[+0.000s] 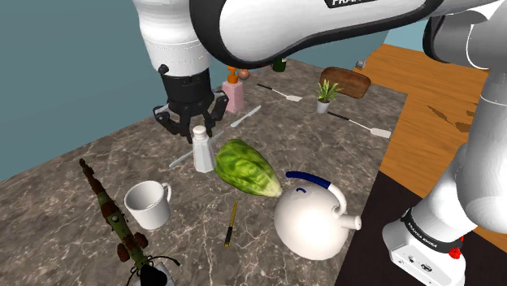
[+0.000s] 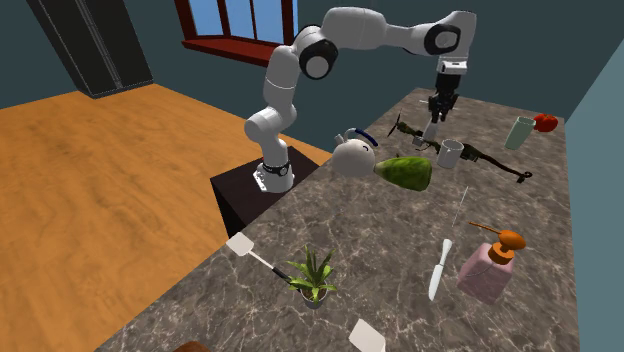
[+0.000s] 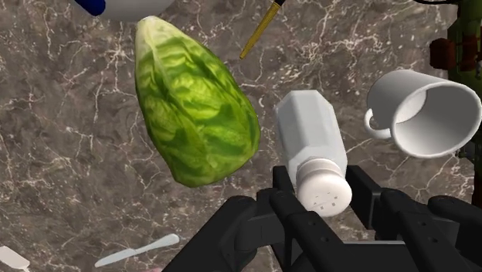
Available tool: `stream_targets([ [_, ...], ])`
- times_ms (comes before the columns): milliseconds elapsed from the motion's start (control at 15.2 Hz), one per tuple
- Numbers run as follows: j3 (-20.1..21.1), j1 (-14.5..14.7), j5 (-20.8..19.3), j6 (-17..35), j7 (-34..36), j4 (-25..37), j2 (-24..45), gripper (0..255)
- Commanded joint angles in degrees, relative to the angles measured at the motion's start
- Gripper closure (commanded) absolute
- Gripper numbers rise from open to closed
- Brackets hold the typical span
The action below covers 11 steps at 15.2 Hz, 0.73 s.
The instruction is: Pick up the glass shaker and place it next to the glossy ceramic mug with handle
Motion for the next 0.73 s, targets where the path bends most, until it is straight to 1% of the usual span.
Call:
stream_targets([
  [0,-0.1,-0.3,0.0,1.5,0.3,-1.6,-0.1,255],
  [660,-0.5,-1.2,-1.0,8.7,2.1,-8.6,0.5,255],
])
